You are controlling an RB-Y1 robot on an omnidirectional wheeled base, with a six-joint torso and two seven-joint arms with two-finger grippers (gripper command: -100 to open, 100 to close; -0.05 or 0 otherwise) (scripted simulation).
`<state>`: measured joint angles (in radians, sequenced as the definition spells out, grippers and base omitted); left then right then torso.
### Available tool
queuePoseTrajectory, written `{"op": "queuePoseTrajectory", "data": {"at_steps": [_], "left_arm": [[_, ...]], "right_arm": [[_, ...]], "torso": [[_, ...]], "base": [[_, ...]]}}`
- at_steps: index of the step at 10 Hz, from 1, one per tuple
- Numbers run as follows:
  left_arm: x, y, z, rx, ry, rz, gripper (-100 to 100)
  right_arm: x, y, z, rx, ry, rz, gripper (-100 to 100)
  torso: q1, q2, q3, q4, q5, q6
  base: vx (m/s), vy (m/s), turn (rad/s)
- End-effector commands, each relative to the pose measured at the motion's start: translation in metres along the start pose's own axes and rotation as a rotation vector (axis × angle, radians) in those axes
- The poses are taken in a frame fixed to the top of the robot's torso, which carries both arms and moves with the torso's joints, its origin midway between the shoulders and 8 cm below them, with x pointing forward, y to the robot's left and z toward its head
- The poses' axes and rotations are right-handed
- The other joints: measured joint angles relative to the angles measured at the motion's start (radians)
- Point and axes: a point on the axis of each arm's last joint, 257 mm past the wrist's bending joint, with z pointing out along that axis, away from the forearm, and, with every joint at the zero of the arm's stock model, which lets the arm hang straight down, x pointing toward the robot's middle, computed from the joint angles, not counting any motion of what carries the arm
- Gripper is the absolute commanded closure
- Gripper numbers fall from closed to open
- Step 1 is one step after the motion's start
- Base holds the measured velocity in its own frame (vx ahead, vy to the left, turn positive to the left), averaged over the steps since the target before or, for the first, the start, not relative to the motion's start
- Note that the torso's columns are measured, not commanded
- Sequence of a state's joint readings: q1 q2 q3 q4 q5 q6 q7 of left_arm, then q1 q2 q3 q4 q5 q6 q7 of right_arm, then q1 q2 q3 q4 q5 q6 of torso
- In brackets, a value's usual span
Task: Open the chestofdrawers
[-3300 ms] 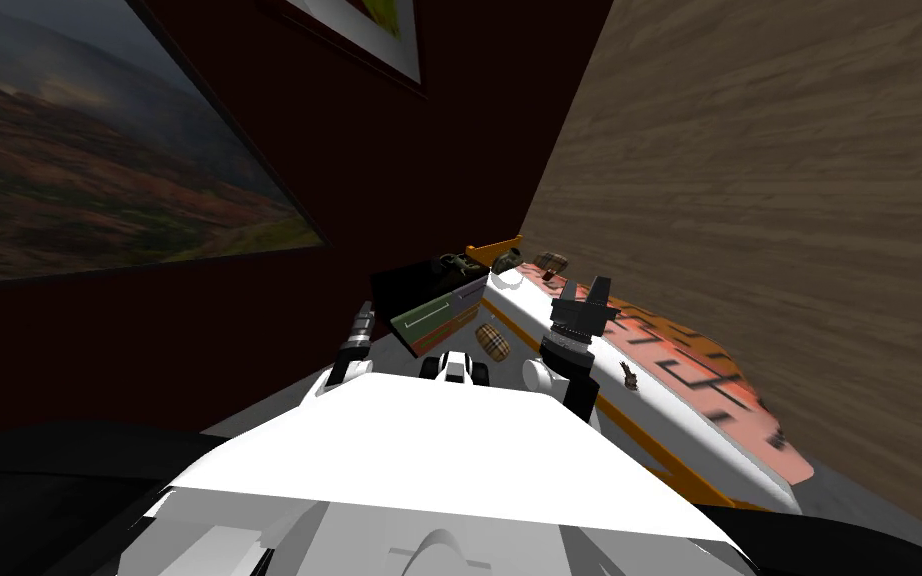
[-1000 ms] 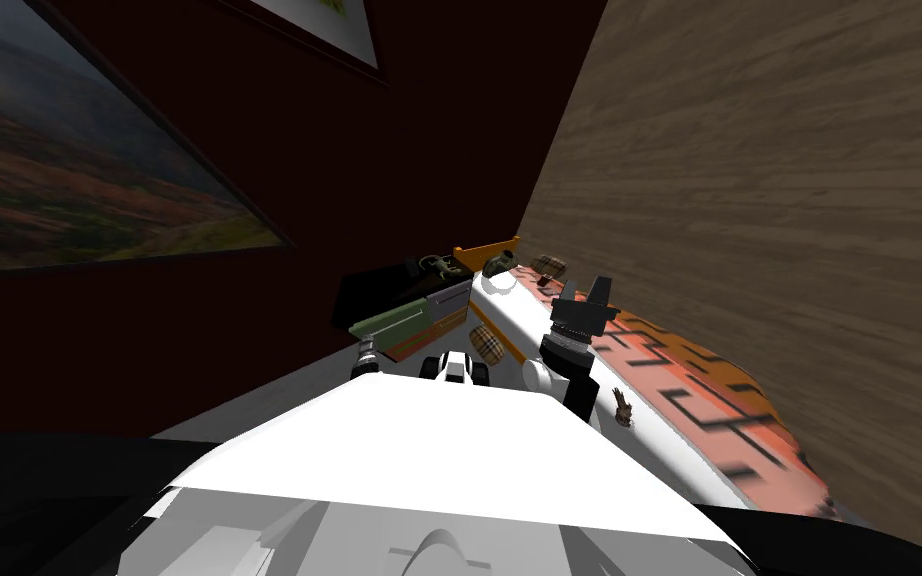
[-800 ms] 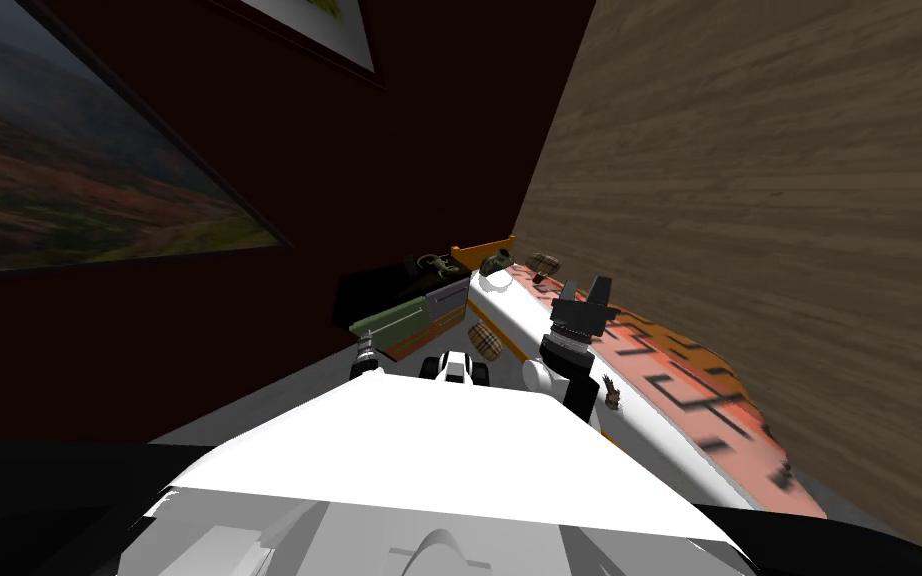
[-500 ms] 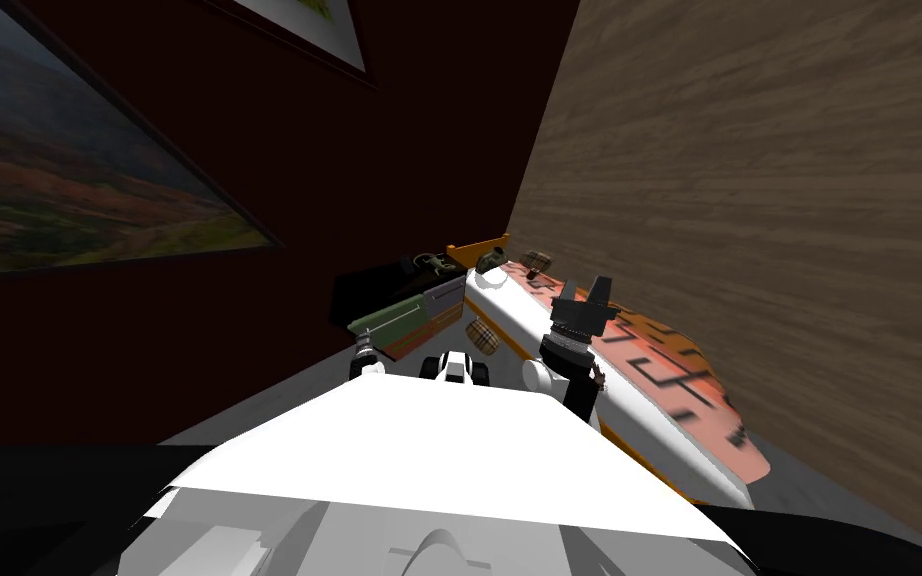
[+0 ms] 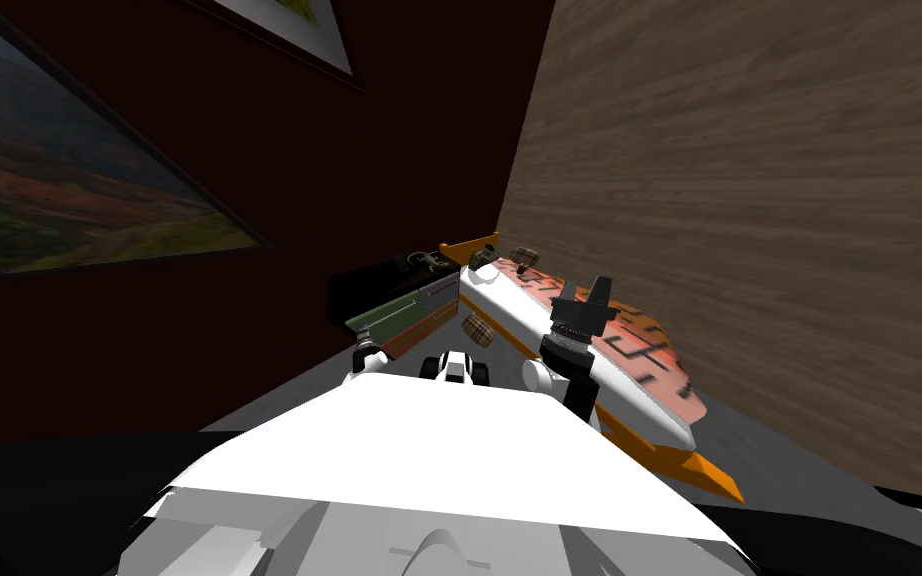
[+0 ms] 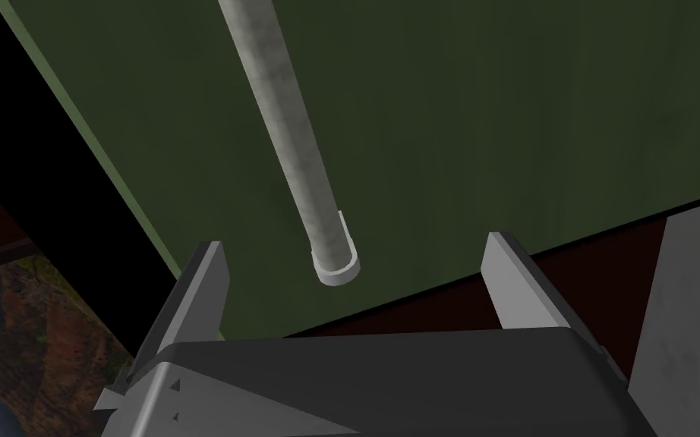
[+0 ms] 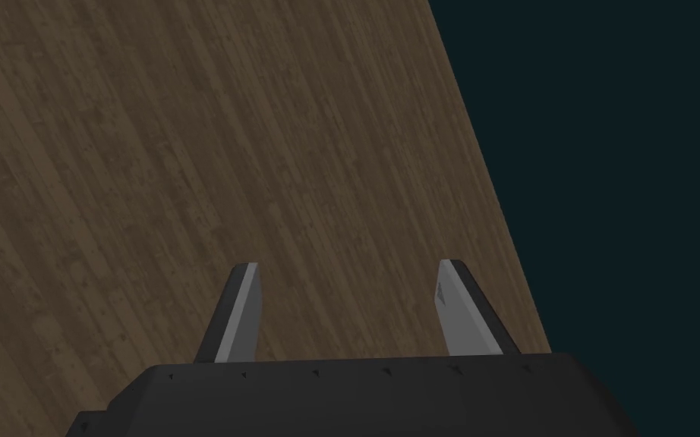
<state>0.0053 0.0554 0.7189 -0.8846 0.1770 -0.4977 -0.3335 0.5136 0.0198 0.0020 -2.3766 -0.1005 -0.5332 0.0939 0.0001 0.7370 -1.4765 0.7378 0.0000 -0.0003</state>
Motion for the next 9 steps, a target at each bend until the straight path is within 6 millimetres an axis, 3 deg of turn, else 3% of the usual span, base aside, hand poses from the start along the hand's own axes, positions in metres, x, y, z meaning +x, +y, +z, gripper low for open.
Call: {"op": "queuePoseTrajectory", "data": {"at_steps": [1, 2, 3, 7, 8, 9], "left_arm": [[0.006, -0.002, 0.014, -0.016, -0.026, -0.022, -100], [-0.003, -0.005, 0.021, -0.020, -0.057, -0.020, -100], [0.008, -0.005, 0.024, -0.029, -0.050, -0.039, -100], [0.011, -0.008, 0.033, -0.041, -0.067, -0.057, -100], [0.010, -0.006, 0.025, -0.028, -0.048, -0.041, 100], [0.011, -0.009, 0.019, -0.012, -0.032, -0.045, 100]], "right_arm": [[0.000, 0.000, 0.000, 0.000, 0.000, 0.000, 0], [0.000, 0.000, 0.000, 0.000, 0.000, 0.000, 0], [0.000, 0.000, 0.000, 0.000, 0.000, 0.000, 0], [0.000, 0.000, 0.000, 0.000, 0.000, 0.000, 0], [0.000, 0.000, 0.000, 0.000, 0.000, 0.000, 0], [0.000, 0.000, 0.000, 0.000, 0.000, 0.000, 0]], "torso": [[0.000, 0.001, 0.000, 0.000, 0.000, 0.000], [0.000, 0.000, 0.000, 0.000, 0.000, 0.000], [-0.001, 0.001, 0.001, 0.000, 0.000, 0.001], [0.000, 0.002, 0.001, 0.000, 0.000, 0.000], [0.000, -0.001, 0.000, 0.000, 0.000, 0.000], [0.001, -0.005, -0.003, -0.001, 0.000, -0.001]], "base": [[-0.097, -0.002, -0.092], [-0.108, -0.019, -0.206], [-0.097, -0.008, -0.095], [-0.064, -0.006, -0.072], [0.066, 0.013, 0.250], [0.169, 0.015, 0.320]]}}
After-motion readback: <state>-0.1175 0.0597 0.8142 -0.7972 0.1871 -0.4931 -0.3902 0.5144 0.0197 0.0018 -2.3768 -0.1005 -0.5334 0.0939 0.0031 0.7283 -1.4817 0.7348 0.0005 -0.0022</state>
